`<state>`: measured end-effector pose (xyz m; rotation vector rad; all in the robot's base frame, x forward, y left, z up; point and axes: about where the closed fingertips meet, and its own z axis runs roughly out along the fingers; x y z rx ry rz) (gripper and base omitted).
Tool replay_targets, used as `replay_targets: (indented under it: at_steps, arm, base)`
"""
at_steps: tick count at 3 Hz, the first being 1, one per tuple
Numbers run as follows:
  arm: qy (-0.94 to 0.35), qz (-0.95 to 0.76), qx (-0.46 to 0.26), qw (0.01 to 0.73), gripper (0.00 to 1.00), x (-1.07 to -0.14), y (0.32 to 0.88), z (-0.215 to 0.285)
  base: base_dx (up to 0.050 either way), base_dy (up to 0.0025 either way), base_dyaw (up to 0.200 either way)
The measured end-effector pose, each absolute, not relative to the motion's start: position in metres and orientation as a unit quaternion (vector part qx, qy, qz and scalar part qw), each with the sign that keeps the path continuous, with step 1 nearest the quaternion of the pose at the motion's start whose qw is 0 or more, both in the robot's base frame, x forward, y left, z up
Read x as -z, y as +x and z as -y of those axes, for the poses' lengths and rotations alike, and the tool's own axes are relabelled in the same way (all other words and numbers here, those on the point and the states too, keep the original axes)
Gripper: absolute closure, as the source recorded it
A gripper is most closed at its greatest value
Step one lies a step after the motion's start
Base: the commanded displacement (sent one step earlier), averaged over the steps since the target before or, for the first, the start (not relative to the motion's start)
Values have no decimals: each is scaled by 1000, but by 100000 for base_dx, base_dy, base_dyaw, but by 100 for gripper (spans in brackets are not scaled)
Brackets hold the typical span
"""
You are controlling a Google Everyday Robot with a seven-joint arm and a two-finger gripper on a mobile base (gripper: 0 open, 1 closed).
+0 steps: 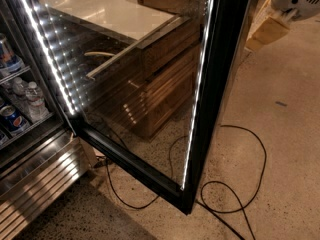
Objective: Close right fridge door
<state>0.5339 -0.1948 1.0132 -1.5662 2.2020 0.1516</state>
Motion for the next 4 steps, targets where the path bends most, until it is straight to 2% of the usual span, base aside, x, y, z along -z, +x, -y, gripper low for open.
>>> replay_targets:
  at_steps: [1, 2, 4]
  arm:
    - [-554, -802, -49, 218, 100, -1012, 578, 179]
    - [-553, -800, -48, 227, 100, -1012, 584, 177]
    - [-547, -811, -77, 192, 100, -948, 597, 186]
  base:
    - [0, 0, 0]
    - [0, 0, 0]
    - [0, 0, 0]
